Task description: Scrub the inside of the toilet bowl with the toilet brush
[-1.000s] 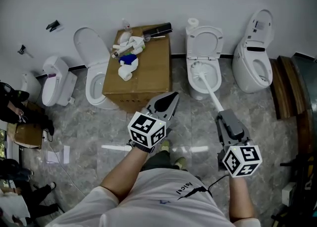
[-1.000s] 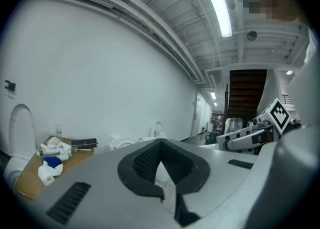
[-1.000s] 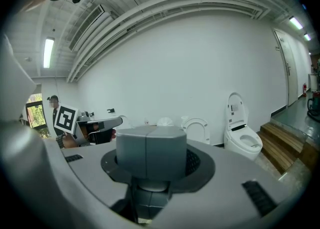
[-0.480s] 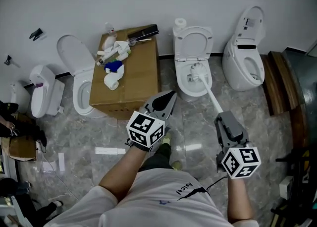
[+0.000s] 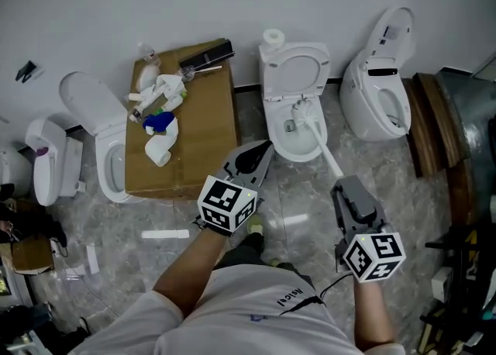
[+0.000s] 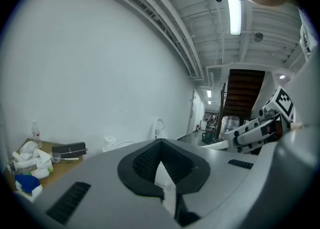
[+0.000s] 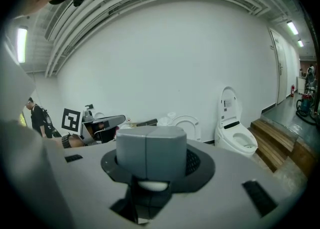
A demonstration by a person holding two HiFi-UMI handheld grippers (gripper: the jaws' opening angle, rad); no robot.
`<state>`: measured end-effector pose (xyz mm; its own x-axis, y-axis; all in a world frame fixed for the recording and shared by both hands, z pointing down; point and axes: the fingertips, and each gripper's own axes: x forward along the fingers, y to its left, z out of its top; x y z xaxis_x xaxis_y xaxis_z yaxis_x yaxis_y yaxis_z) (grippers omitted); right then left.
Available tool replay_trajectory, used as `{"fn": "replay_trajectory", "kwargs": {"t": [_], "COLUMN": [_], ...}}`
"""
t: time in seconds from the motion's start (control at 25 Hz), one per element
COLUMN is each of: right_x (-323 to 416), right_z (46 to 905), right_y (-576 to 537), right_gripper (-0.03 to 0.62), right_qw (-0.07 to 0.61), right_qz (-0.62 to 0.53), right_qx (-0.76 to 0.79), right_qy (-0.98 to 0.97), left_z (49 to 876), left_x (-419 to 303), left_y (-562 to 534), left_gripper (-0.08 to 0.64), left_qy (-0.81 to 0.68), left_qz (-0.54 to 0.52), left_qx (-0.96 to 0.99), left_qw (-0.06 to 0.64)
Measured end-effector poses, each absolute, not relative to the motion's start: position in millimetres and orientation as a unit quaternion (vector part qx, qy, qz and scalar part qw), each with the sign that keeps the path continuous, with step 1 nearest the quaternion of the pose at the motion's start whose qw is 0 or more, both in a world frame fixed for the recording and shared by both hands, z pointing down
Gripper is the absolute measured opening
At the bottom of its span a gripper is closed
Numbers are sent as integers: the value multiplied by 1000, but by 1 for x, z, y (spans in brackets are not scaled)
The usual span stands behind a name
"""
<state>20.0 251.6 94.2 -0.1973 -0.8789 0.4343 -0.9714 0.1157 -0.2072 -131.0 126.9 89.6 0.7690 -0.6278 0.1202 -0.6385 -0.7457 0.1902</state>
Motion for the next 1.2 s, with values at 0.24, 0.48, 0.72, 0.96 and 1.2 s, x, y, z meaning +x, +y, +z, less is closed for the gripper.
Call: {"fn": "replay_trajectory", "kwargs": {"t": [0.24, 0.48, 0.72, 0.96, 1.2], "right_x": [17, 34, 63, 100, 151], "right_z": [111, 123, 148, 180, 225], "right_y": [207, 181, 141, 83, 23], "right_gripper": [166, 166, 166, 166, 166], "right_qw": [121, 128, 127, 145, 168], "right_qz": [243, 261, 288, 315, 350], "right_qx": [630, 631, 612, 562, 499], "right_qy": [-728, -719, -725, -751, -775], "left_z": [110, 124, 137, 155, 178], "left_x": [-133, -115, -95, -70, -37], "left_y": [70, 44, 12, -32, -75], "left_gripper": [6, 6, 5, 6, 6], "left_qy": [-335, -325, -345, -395, -447], "left_qz": [22, 24, 31, 44, 67], "left_qx": [933, 935, 928, 906, 879], "left_qw": [128, 140, 139, 146, 149]}}
